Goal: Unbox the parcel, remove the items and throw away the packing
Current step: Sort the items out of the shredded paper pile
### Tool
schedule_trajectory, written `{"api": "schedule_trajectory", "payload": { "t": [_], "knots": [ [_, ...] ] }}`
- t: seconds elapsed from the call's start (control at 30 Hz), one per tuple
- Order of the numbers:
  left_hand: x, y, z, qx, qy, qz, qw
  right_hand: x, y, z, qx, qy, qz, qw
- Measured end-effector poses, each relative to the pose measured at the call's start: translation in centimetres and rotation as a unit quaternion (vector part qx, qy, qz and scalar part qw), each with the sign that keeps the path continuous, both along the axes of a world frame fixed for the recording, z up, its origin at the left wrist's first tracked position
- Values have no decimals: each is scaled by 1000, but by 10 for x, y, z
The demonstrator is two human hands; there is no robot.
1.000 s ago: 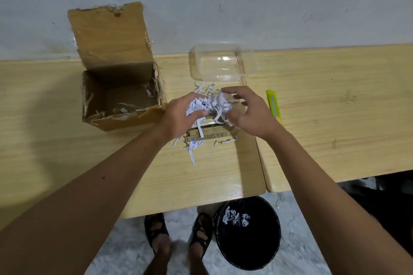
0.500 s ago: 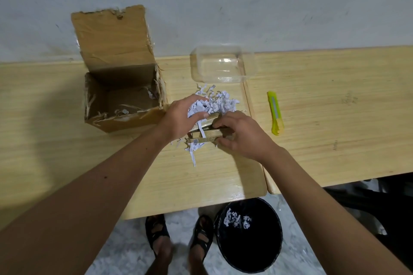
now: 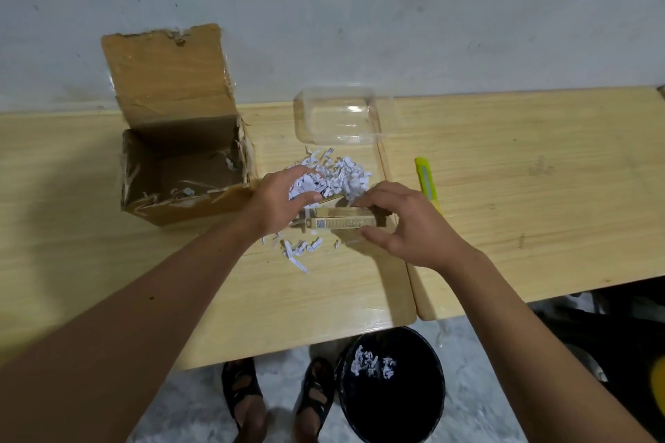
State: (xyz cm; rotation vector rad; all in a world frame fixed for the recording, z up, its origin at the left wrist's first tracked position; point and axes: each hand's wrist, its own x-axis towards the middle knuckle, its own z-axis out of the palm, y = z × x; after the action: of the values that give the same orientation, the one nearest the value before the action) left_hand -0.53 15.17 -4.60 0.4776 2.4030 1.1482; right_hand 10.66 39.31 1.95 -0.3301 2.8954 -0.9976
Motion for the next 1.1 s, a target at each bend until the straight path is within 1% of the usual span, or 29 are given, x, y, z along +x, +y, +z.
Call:
{"api": "schedule_trajectory", "payload": {
  "t": [0.07, 0.17, 0.27, 0.37, 0.57, 0.67, 0.83, 1.0, 1.1],
  "knots": [
    [1, 1, 0, -8, 4, -1, 1000, -5, 16, 14, -11, 8, -26, 1000],
    [1, 0, 0, -1, 3, 1, 1000, -22, 42, 20, 3, 27, -79, 997],
    [0, 1, -1, 0, 8, 4, 1000, -43, 65, 8, 49, 29, -128, 990],
    [-2, 2, -5, -16, 22, -9, 1000, -62, 77, -11, 74, 6, -154, 985],
    [-2, -1, -9, -30, 75, -46, 996, -83, 80, -38, 80, -14, -158, 984],
    [-4, -2, -8, -19, 70, -53, 996, -90, 82, -41, 68, -3, -164, 984],
    [-4, -2, -5, -4, 64, -38, 997, -92, 81, -39, 53, 2, -164, 985],
    [-3, -2, -2, 9, 77, -49, 996, -85, 78, -31, 27, 24, -169, 985],
    [-2, -4, -2, 11, 87, -47, 995, -82, 73, -28, 31, 33, -164, 985]
  ]
}}
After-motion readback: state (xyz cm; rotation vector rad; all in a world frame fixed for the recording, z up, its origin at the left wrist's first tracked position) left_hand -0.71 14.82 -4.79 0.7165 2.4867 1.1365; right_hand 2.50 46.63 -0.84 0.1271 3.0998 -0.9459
